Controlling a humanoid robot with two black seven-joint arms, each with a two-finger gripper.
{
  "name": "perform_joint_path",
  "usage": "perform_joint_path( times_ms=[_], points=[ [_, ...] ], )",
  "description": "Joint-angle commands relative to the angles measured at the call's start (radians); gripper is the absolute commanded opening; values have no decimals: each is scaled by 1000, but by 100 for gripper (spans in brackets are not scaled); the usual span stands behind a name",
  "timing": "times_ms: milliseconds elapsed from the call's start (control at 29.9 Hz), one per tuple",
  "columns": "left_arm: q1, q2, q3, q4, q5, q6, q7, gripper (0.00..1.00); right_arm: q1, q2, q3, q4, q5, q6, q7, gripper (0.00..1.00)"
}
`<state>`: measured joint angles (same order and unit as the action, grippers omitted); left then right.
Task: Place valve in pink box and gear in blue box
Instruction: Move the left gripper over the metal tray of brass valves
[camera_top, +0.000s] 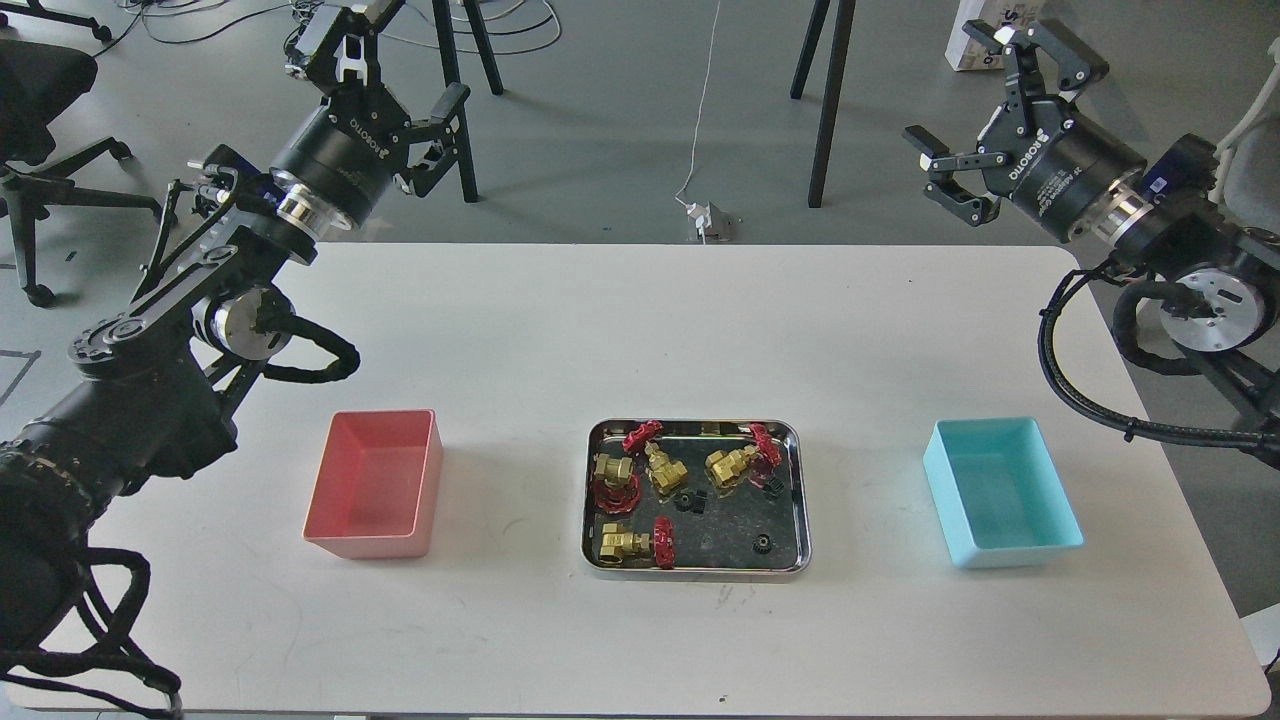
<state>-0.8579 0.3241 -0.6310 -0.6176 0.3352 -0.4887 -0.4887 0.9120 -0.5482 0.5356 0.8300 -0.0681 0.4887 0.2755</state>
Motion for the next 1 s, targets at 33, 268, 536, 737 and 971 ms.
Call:
perform_joint_path(
  times_ms=[33,268,536,737,971],
  points=[
    [3,1,1,4,-2,0,0,100,-4,11,9,-15,-1,0,1,100],
    [79,-26,-13,6,-57,0,0,100,8,63,115,-25,-1,0,-1,100],
    [128,-39,-174,-227,-54,0,0,100,16,47,153,-41,-1,0,-2,100],
    [83,244,-164,-568,-47,0,0,100,64,63,236,-137,-1,-1,-2,100],
    [-350,518,441,-711,88,0,0,100,84,63,248,-95,1,-171,-10,100]
  ],
)
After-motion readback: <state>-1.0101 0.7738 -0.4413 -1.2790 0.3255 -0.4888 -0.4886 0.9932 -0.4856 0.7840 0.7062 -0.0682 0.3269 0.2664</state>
